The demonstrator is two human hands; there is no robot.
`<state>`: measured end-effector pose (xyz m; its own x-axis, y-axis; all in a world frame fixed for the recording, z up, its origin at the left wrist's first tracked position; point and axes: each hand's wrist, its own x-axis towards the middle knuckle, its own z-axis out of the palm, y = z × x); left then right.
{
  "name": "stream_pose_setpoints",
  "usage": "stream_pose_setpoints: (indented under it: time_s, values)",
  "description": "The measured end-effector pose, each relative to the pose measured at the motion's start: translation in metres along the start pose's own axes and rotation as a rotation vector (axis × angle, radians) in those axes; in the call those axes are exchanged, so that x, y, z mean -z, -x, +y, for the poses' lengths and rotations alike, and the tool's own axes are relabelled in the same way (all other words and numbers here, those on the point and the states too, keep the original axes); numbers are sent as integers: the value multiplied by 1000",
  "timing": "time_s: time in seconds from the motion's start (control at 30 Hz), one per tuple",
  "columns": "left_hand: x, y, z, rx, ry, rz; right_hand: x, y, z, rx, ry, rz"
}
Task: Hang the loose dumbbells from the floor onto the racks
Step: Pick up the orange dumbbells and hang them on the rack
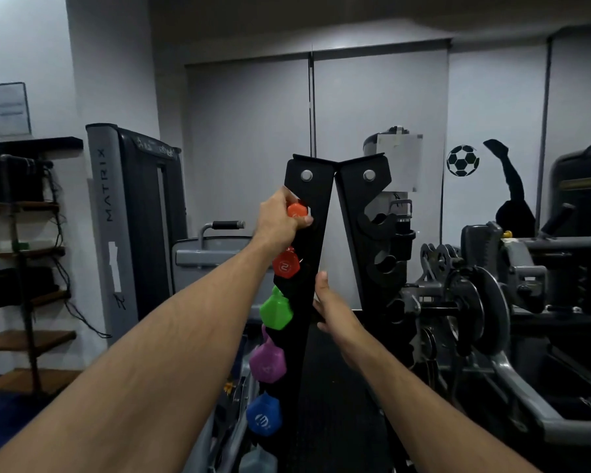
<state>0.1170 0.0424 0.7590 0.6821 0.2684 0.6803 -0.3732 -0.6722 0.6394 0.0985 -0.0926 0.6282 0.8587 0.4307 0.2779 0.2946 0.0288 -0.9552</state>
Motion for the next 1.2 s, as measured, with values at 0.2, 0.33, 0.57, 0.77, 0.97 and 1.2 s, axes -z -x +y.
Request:
stream_pose_setpoints:
  time_s: [0.2,0.33,0.57,0.77,0.97,1.2]
  values:
    - [7,-2,1,58,-22,-77,0,-3,6,-13,-14,32]
    - [6,-1,0,69,-17,-81,-1,-2,9,-9,-3,29]
    - [7,2,-7,33,-49,-128,1,0,8,3,22,17]
    - [6,4,-6,13,-43,-130,3,1,6,13,32,21]
    - [5,6,-4,32,-12,-104,2,4,2,45,52,20]
    - [8,34,-2,-19,-52,-16,5,10,7,146,191,102]
